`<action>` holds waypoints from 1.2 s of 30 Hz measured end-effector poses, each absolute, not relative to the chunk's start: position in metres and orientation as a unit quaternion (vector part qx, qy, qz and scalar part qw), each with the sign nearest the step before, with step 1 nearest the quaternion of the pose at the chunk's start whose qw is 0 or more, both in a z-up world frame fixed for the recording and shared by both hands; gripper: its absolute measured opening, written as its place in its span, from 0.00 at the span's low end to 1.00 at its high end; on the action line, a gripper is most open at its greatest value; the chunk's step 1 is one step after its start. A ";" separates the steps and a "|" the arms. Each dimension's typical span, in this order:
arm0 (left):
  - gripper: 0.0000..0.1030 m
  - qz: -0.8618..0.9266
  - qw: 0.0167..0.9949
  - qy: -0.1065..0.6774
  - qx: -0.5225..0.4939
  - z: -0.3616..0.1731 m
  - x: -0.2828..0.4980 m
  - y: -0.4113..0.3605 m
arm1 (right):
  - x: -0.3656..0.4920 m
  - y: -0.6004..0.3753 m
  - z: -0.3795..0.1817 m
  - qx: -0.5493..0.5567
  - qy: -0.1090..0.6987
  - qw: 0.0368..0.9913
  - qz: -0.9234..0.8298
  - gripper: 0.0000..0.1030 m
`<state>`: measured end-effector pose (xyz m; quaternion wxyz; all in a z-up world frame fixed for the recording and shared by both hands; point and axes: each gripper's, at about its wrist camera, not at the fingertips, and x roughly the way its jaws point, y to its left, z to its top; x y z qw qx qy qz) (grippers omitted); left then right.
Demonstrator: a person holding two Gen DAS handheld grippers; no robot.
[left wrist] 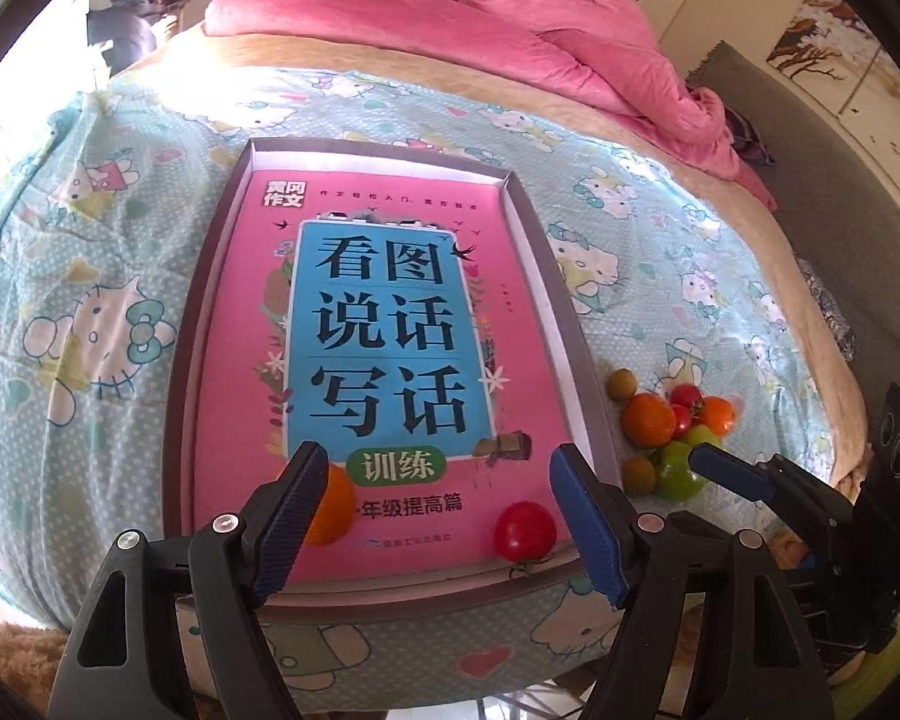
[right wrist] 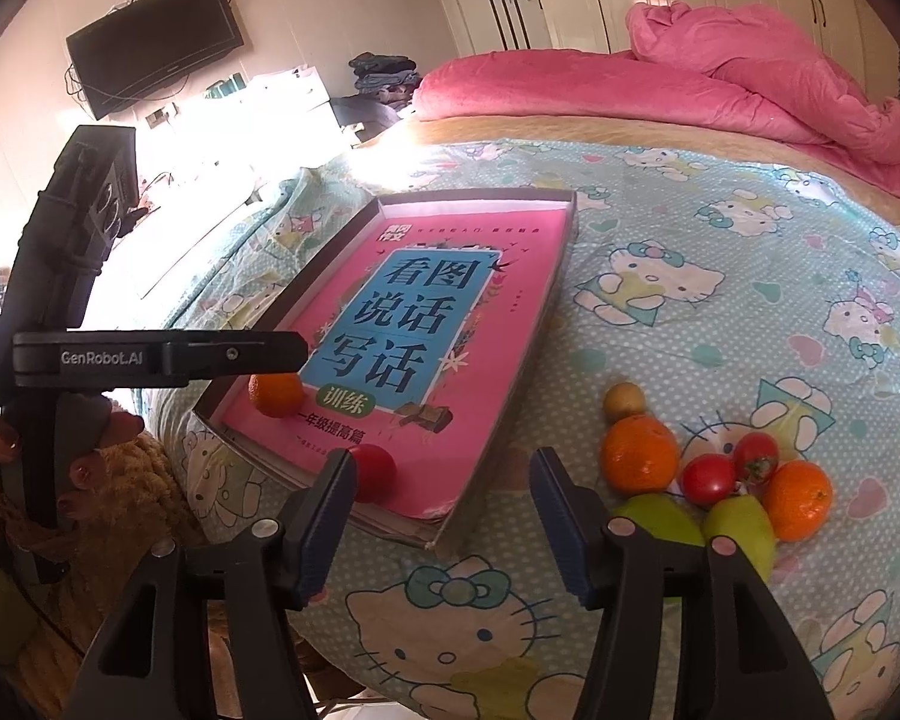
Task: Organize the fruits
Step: 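Move both tools back toward the fruit pile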
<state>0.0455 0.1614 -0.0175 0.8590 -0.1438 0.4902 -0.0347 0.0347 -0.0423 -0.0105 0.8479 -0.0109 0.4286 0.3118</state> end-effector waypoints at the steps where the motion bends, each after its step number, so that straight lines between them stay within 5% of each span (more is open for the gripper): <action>1: 0.75 -0.035 0.860 0.489 -0.143 -0.017 0.046 0.160 | 0.035 -0.045 -0.009 -0.009 0.427 0.849 0.309 0.58; 36: 0.75 -0.086 0.875 0.467 -0.089 0.013 0.029 0.091 | 0.057 -0.157 0.023 0.061 0.397 0.895 0.194 0.63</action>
